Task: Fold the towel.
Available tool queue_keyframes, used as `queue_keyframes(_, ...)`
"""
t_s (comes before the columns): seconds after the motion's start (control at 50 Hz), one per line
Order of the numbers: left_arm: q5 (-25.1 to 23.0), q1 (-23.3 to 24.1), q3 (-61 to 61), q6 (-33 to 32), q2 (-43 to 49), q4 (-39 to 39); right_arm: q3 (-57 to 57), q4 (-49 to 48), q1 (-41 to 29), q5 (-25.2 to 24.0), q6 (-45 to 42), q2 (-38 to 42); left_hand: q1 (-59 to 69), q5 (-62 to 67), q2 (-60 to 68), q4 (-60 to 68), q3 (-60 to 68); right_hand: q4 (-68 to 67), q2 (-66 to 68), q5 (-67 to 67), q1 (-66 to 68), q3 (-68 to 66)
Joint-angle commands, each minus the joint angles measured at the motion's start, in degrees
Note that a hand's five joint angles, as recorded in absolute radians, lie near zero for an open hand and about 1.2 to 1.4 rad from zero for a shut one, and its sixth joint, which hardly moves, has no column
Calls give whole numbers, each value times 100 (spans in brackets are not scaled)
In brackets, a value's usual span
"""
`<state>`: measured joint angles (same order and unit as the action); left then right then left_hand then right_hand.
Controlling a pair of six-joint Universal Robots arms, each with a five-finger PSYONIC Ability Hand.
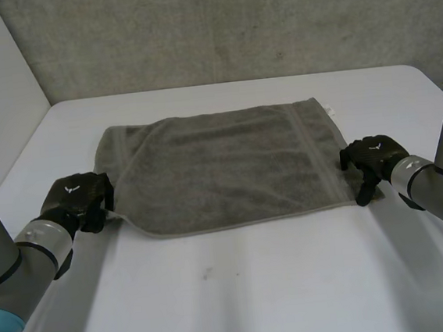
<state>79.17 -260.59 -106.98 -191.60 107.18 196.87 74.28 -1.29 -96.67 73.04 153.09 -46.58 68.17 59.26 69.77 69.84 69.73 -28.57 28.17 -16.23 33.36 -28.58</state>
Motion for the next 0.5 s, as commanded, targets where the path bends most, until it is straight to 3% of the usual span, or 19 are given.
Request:
queue_keyframes(0.02, 2, 0, 20, 0, 49, 0, -221, -3, -45, 18, -69, 140, 1183, 1074, 1023, 1016, 1027, -607, 648, -841, 128, -606)
queue_keyframes(0.2, -6, 9, 11, 0, 57, 0, -598, -117, -141, 35, -34, 394, 1183, 1074, 1023, 1016, 1027, -1430, 1470, -1664, 951, -1429)
queue_keyframes(0.5, -6, 0, 11, 0, 66, 0, -1065, -126, -282, 105, -25, 711, 1183, 1074, 1023, 1016, 1027, -1465, 1505, -1699, 986, -1464)
